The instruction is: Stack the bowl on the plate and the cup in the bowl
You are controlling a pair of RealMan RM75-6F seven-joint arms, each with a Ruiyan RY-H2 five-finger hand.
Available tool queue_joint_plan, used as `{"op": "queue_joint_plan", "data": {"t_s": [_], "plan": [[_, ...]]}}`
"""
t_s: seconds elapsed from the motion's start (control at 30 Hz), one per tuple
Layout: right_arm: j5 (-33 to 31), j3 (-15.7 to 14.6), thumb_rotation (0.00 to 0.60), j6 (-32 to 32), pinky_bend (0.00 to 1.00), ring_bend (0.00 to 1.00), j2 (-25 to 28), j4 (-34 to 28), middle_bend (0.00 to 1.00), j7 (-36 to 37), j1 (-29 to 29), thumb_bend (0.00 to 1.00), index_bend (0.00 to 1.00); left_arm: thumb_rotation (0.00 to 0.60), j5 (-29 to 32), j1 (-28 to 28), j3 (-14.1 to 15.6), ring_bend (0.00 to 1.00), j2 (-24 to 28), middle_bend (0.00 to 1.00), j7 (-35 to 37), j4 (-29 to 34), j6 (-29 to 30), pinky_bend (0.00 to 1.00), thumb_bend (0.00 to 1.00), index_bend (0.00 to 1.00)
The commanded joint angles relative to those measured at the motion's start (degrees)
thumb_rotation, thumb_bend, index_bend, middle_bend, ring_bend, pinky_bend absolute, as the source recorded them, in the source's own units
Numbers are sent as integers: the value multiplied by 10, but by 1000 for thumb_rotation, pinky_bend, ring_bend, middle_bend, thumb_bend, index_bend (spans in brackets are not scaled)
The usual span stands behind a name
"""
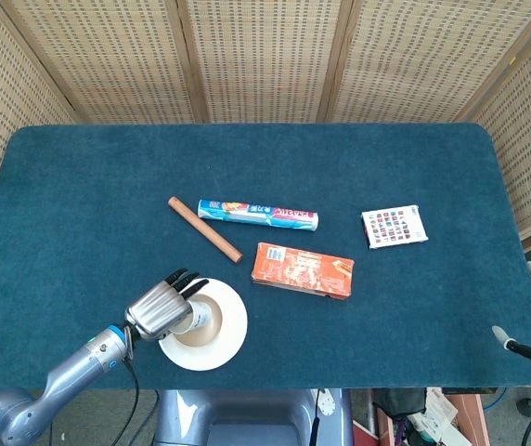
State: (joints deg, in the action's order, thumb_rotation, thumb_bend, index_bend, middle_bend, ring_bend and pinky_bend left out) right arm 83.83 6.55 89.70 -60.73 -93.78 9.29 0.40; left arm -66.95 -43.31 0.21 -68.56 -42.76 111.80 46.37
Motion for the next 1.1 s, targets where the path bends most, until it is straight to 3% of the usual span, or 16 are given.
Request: {"op": "queue_joint_plan", "data": {"t_s": [0.03,0.57,0.8,1.1], "plan": [[0,0,600,1,0,0,0,0,0,1,0,143,0,600,46,-21,2,0,-4,43,-26,11,-7,59,386,643],[2,2,600,4,0,0,1,3,0,8,-2,142,0,600,235,-118,30,0,-15,7,-128,41,22,32,386,632],[3,1,600,3,0,0,0,3,0,7,-1,142,0,600,253,-138,46,0,-28,0,-137,43,43,17,384,511],[4,2,600,5,0,0,0,3,0,8,-1,143,0,600,238,-146,56,0,-37,0,-125,44,64,10,377,438]]}}
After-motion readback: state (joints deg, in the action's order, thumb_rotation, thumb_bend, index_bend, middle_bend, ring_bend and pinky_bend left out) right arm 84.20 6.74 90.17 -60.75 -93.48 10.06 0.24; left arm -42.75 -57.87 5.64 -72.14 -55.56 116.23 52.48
